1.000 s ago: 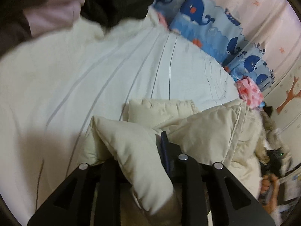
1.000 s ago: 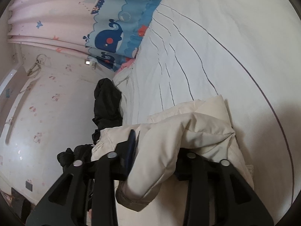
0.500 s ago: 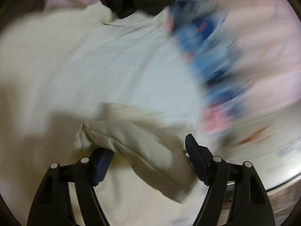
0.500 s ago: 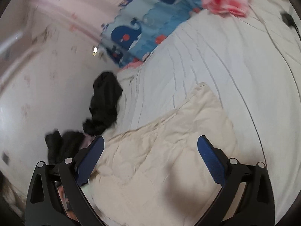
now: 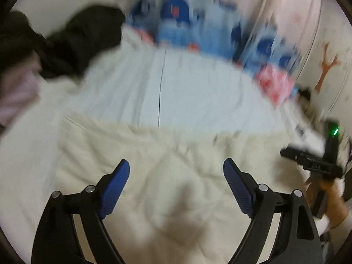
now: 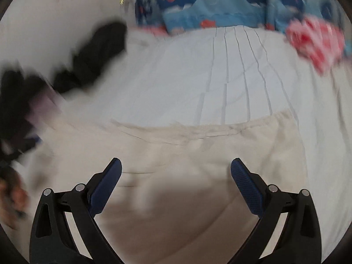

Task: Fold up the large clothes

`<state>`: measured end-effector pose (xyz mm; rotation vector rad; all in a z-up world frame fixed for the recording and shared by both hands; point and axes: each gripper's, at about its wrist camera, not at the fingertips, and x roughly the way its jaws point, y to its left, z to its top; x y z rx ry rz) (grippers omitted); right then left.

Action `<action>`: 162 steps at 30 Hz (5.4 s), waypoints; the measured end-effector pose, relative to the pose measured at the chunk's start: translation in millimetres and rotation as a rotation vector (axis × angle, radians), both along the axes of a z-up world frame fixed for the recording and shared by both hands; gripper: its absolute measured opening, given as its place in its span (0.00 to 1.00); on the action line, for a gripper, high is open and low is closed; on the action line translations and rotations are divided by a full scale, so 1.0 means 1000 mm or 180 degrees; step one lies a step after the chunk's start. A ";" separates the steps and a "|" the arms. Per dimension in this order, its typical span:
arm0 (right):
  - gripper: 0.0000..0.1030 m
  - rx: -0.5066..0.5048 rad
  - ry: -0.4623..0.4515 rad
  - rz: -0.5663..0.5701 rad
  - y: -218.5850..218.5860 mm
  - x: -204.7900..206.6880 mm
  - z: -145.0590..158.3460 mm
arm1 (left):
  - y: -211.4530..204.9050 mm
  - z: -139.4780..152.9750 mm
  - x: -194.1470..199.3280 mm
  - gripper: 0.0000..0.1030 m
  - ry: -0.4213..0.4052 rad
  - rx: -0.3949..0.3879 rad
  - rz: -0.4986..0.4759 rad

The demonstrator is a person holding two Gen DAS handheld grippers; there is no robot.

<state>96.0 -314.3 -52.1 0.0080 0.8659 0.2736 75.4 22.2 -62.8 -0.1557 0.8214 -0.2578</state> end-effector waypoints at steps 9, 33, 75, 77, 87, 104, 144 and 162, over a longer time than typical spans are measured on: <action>0.92 -0.0077 0.0493 -0.0671 -0.042 0.066 -0.061 | -0.027 -0.046 0.084 0.81 0.0517 0.0273 0.0170; 0.93 0.0102 -0.0235 -0.0543 -0.084 -0.005 -0.017 | 0.005 -0.025 0.034 0.91 0.0085 0.0145 0.0322; 0.93 0.2565 0.0915 -0.0725 -0.206 -0.185 -0.087 | 0.121 -0.079 -0.173 0.93 0.0976 -0.2281 0.0524; 0.94 0.2606 0.0909 -0.0749 -0.206 -0.180 -0.085 | 0.119 -0.088 -0.167 0.93 0.1023 -0.2274 0.0571; 0.93 0.2648 0.0859 -0.0576 -0.206 -0.172 -0.099 | 0.114 -0.094 -0.156 0.93 0.0864 -0.2327 0.0475; 0.48 0.2365 0.0795 -0.0613 -0.180 -0.142 -0.099 | 0.109 -0.096 -0.118 0.59 0.0903 -0.2048 0.0702; 0.72 0.1236 -0.0213 0.0027 -0.127 -0.307 0.086 | 0.110 -0.075 -0.265 0.86 0.1169 -0.2279 0.0477; 0.84 -0.0290 0.0152 0.0572 0.062 -0.231 0.021 | 0.109 -0.097 -0.256 0.87 0.1093 -0.2451 0.0605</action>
